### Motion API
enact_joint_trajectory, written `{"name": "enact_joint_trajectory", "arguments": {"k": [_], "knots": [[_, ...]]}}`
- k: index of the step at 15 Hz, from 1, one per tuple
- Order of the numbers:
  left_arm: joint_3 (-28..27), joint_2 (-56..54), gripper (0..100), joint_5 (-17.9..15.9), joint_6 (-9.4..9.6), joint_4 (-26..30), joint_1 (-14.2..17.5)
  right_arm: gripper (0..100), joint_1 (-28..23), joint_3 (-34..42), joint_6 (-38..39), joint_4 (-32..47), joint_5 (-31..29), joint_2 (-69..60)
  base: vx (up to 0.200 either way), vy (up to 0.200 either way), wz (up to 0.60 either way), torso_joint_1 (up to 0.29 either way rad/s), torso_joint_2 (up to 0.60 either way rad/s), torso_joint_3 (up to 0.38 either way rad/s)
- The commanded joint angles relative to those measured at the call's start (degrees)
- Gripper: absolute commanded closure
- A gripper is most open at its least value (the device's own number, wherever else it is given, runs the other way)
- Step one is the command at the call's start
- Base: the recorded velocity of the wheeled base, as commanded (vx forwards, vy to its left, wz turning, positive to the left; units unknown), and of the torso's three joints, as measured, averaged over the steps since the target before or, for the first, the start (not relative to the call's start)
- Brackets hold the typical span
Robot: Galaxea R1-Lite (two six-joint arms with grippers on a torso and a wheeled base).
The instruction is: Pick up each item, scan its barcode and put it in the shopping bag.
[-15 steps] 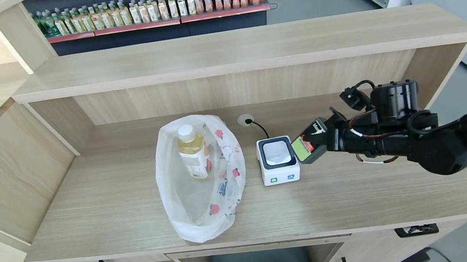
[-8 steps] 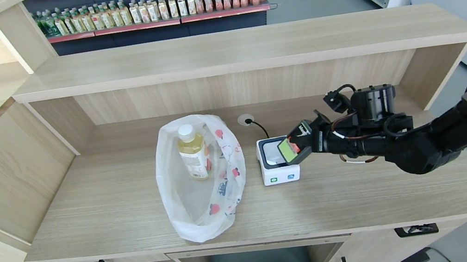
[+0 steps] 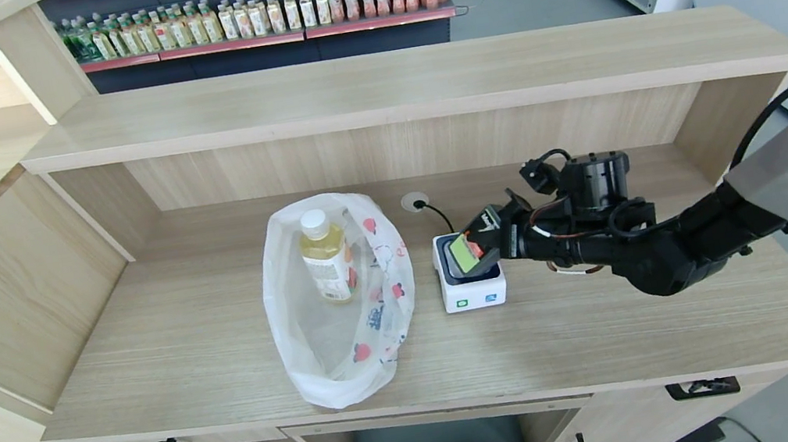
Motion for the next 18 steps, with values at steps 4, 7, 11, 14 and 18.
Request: {"name": "enact_joint_trajectory", "arguments": {"k": [4,7,11,14,18], "knots": [[0.0,0.0,0,0.0,0.00,0.0,0.0,100,1.1,-2.3,0.0,0.1,-0.1,2.7,0.000,0.000,0.00,0.000,0.00,0.000],[0.0,0.0,0,0.0,0.00,0.0,0.0,100,1.5,-2.1,0.0,0.1,-0.2,2.8,0.000,0.000,0.00,0.000,0.00,0.000],[0.0,0.0,0,0.0,0.08,0.0,0.0,100,1.5,-2.2,0.0,0.0,-0.3,2.8,0.000,0.000,0.00,0.000,0.00,0.000],[0.0,0.0,0,0.0,0.08,0.0,0.0,100,1.1,-2.2,0.0,-0.3,-0.2,-2.2,0.000,0.000,0.00,0.000,0.00,0.000],[0.0,0.0,0,0.0,0.08,0.0,0.0,100,-1.5,3.9,-10.4,3.5,-0.4,-17.1,0.000,0.000,0.00,0.000,0.00,0.000]]}}
